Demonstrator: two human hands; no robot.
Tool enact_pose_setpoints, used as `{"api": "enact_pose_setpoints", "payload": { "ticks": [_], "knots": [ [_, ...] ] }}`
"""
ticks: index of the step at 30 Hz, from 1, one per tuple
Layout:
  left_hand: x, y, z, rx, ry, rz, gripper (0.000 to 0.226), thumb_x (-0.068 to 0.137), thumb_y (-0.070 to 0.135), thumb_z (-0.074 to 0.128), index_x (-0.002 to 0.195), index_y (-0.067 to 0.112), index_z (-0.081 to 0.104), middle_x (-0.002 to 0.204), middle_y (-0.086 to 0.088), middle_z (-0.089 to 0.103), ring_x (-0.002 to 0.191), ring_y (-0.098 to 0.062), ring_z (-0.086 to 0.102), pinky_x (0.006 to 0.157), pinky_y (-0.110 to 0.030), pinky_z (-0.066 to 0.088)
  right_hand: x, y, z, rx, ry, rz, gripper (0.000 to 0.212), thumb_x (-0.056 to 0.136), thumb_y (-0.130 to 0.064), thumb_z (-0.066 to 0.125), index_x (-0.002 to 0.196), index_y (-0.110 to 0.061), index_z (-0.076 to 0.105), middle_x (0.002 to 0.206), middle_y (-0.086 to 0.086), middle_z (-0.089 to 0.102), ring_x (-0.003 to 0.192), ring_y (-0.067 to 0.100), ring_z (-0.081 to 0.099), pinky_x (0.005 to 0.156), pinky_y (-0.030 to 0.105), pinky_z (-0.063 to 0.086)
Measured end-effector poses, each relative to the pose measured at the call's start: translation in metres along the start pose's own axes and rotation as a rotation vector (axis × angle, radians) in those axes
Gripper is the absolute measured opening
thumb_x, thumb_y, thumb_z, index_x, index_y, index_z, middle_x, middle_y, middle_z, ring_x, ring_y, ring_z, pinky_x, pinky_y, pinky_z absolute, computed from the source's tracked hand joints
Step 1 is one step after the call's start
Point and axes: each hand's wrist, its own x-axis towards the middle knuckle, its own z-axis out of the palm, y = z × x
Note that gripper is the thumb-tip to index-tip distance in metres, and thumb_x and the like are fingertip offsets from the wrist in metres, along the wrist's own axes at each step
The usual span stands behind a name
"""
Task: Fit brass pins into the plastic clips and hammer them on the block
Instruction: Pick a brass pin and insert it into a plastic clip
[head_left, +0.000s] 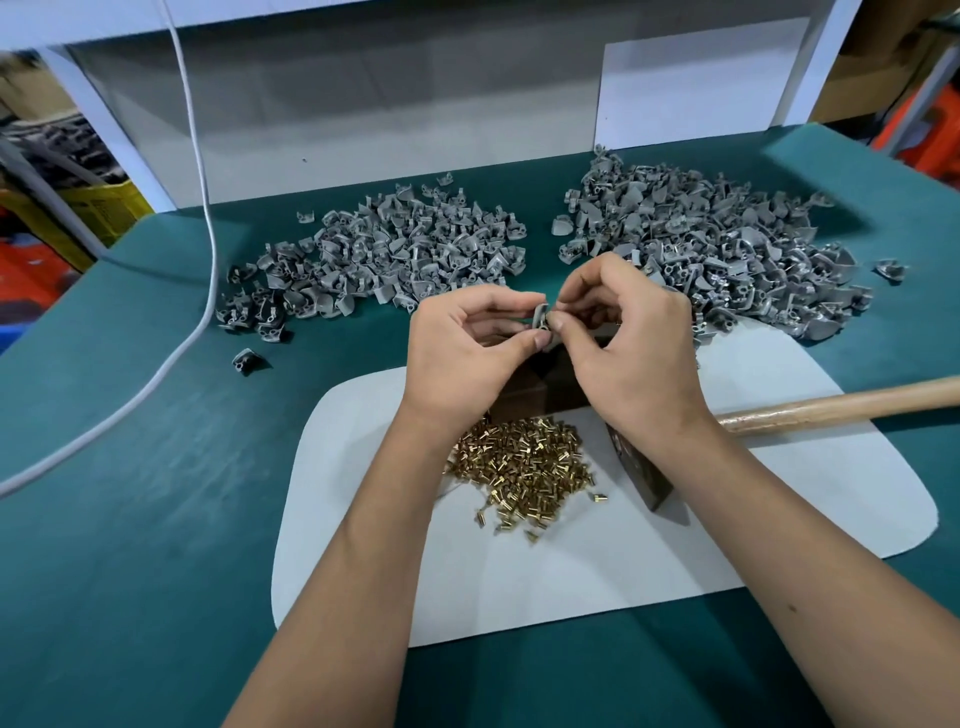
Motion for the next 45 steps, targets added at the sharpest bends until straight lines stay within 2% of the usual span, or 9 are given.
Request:
{"api": "enact_pose_setpoints", "payload": {
  "ticks": [9, 15, 18, 21, 26, 29, 35, 42, 45],
  "knots": [
    [0.001, 0.0, -0.005, -0.032, -0.012, 0.027, 0.033, 0.072, -0.007, 0.086, 0.103, -0.001, 0.076, 0.095, -0.013, 0.079, 0.082, -0.028, 0.074, 0.082, -0.037, 0.062, 0.003, 0.001, -0.005, 0.002, -0.026, -0.063, 0.014, 0.084, -0.007, 0.079, 0.096, -0.012, 0.074, 0.087, -0.004, 0.073, 0.084, 0.005, 0.069, 0.078, 0.02, 0.057],
    [0.002, 0.0, -0.006, -0.073, -0.021, 0.024, 0.034, 0.073, -0.007, 0.086, 0.104, 0.002, 0.077, 0.095, -0.012, 0.079, 0.084, -0.022, 0.075, 0.082, -0.033, 0.062, 0.005, 0.006, -0.008, -0.095, -0.023, -0.214, 0.007, 0.088, -0.009, 0.078, 0.095, -0.008, 0.079, 0.092, 0.001, 0.074, 0.09, 0.016, 0.066, 0.084, 0.028, 0.052],
    [0.001, 0.001, -0.006, -0.169, -0.05, -0.027, 0.025, 0.081, -0.003, 0.08, 0.106, 0.002, 0.076, 0.093, -0.016, 0.078, 0.081, -0.026, 0.076, 0.078, -0.037, 0.064, 0.005, 0.007, -0.009, -0.121, -0.034, -0.259, 0.005, 0.09, -0.007, 0.075, 0.094, -0.006, 0.077, 0.092, 0.003, 0.072, 0.09, 0.018, 0.062, 0.083, 0.026, 0.049],
    [0.0, 0.001, -0.005, -0.209, -0.052, -0.052, 0.012, 0.092, 0.004, 0.072, 0.102, 0.003, 0.077, 0.085, -0.014, 0.078, 0.072, -0.026, 0.076, 0.069, -0.032, 0.064, 0.006, 0.006, -0.007, -0.13, -0.062, -0.255, 0.002, 0.091, -0.003, 0.072, 0.092, -0.003, 0.073, 0.09, 0.004, 0.068, 0.089, 0.02, 0.059, 0.081, 0.025, 0.044],
    [0.002, -0.001, -0.01, -0.263, -0.095, -0.053, 0.028, 0.08, -0.001, 0.081, 0.105, 0.012, 0.079, 0.095, -0.012, 0.078, 0.09, -0.025, 0.074, 0.084, -0.043, 0.063, 0.005, 0.005, -0.007, -0.091, -0.089, -0.196, 0.002, 0.092, -0.003, 0.068, 0.092, -0.002, 0.07, 0.089, 0.005, 0.066, 0.088, 0.023, 0.059, 0.077, 0.031, 0.048],
    [0.003, -0.002, -0.011, -0.239, -0.105, -0.029, 0.032, 0.076, -0.003, 0.083, 0.105, 0.01, 0.078, 0.097, -0.012, 0.079, 0.092, -0.024, 0.075, 0.09, -0.045, 0.061, 0.006, 0.004, -0.008, -0.082, -0.119, -0.179, 0.002, 0.092, -0.004, 0.068, 0.091, -0.003, 0.07, 0.088, 0.003, 0.066, 0.086, 0.021, 0.059, 0.075, 0.028, 0.045],
    [0.002, 0.0, -0.011, -0.277, -0.104, -0.043, 0.028, 0.073, -0.005, 0.084, 0.094, 0.014, 0.082, 0.086, -0.009, 0.079, 0.08, -0.019, 0.076, 0.072, -0.028, 0.062, 0.005, 0.002, -0.008, -0.055, -0.132, -0.141, 0.003, 0.089, -0.003, 0.071, 0.088, -0.006, 0.071, 0.085, -0.002, 0.066, 0.082, 0.012, 0.058, 0.074, 0.016, 0.04],
    [0.001, 0.001, -0.007, -0.263, -0.079, -0.056, 0.028, 0.07, -0.007, 0.084, 0.091, 0.011, 0.081, 0.087, -0.013, 0.079, 0.08, -0.023, 0.075, 0.076, -0.031, 0.063, 0.005, 0.002, -0.01, -0.054, -0.132, -0.101, 0.003, 0.088, -0.004, 0.072, 0.089, -0.007, 0.073, 0.084, 0.0, 0.07, 0.08, 0.014, 0.063, 0.071, 0.02, 0.048],
    [0.0, 0.002, -0.004, -0.204, -0.06, -0.065, 0.028, 0.07, -0.012, 0.083, 0.091, 0.006, 0.078, 0.086, -0.014, 0.078, 0.079, -0.023, 0.074, 0.079, -0.031, 0.063, 0.005, 0.002, -0.01, -0.082, -0.148, -0.1, 0.004, 0.087, -0.004, 0.073, 0.088, -0.008, 0.073, 0.082, -0.003, 0.069, 0.078, 0.012, 0.062, 0.072, 0.015, 0.045]
  ]
}}
